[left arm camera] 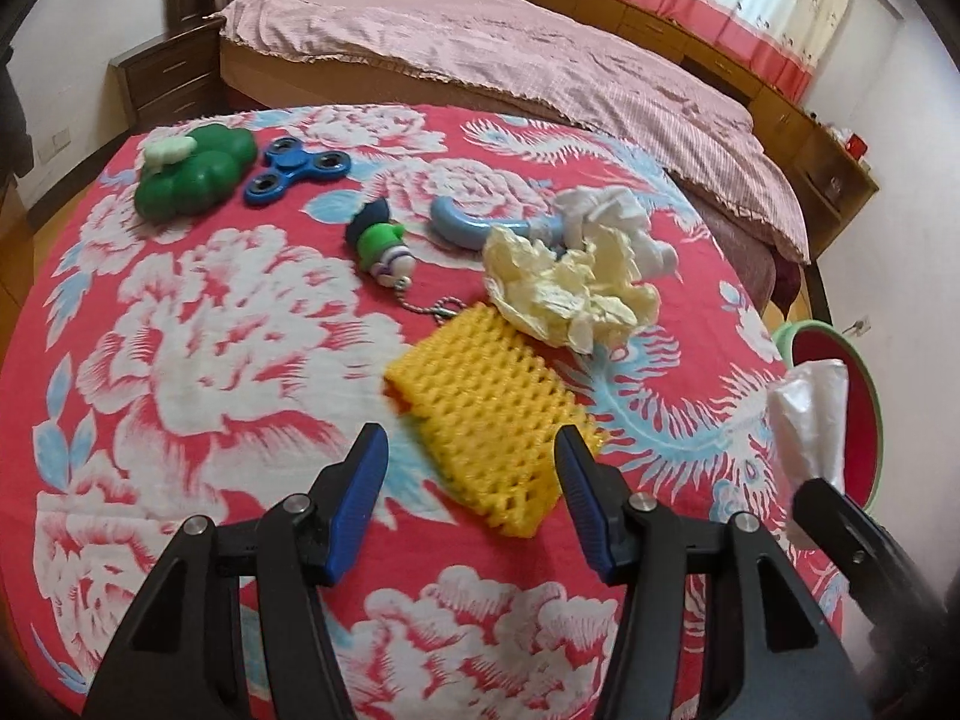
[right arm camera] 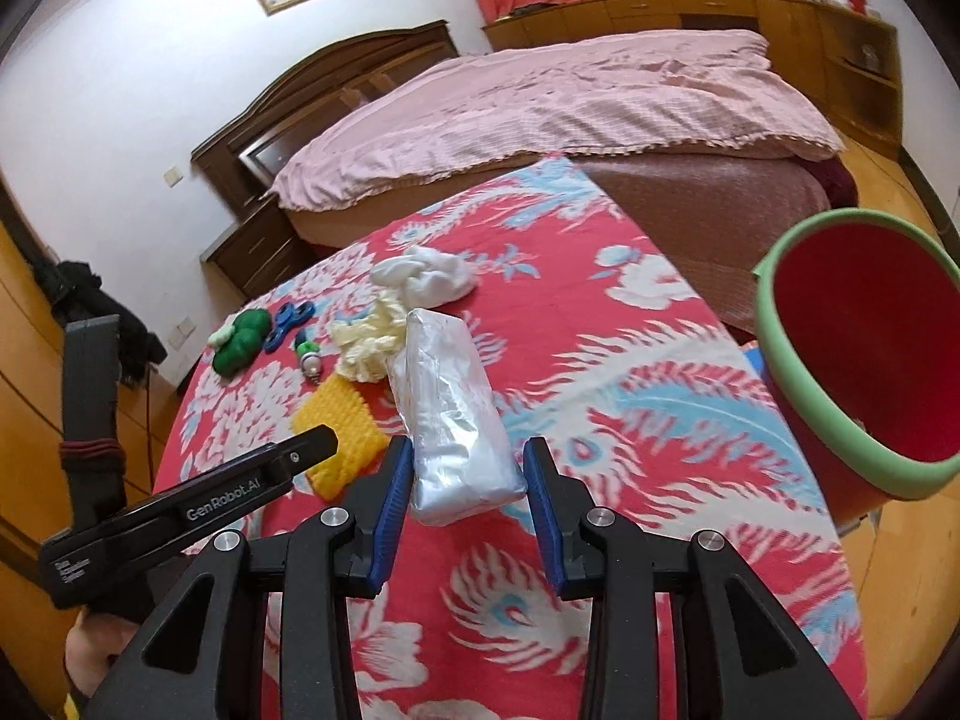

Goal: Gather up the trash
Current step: 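Grasp the white plastic packet with the right gripper while the left grasps the yellow foam net, then carry both items over the red bucket and open both grippers to drop them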

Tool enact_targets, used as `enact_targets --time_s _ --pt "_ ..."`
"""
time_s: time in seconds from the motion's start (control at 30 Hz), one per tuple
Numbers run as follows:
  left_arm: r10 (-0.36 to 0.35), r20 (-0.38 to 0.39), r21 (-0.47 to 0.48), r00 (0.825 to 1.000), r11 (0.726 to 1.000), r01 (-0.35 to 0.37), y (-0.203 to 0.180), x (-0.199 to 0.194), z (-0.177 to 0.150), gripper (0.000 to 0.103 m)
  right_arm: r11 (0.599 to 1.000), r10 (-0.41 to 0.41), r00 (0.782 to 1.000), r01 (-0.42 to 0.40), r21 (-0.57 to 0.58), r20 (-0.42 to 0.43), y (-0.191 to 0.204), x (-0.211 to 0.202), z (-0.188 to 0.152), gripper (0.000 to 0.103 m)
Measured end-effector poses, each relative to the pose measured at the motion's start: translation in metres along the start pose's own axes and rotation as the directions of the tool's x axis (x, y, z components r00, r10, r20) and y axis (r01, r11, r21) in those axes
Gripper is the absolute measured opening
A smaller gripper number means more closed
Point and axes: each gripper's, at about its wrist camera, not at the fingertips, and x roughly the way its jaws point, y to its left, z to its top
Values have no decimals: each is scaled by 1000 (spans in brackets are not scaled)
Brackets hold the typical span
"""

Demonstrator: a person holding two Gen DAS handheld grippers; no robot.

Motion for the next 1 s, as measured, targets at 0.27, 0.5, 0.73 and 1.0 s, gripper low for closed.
enact_targets --time_s 0.27,0.5,0.73,1.0 --pt "-4 -8 33 1000 999 4 -14 9 -5 58 999 -1 1000 0 52 4 -21 -4 -2 39" --pt "-81 2 27 997 996 81 -17 7 -9 26 997 1 1000 -1 79 3 -31 -8 -6 39" --pt "-119 37 30 992 993 118 -15 -14 -16 14 996 4 1000 -5 87 16 -36 -18 -8 39" --pt "-154 86 59 984 987 149 -22 -45 -19 14 994 9 999 -12 104 37 -39 -30 -11 39"
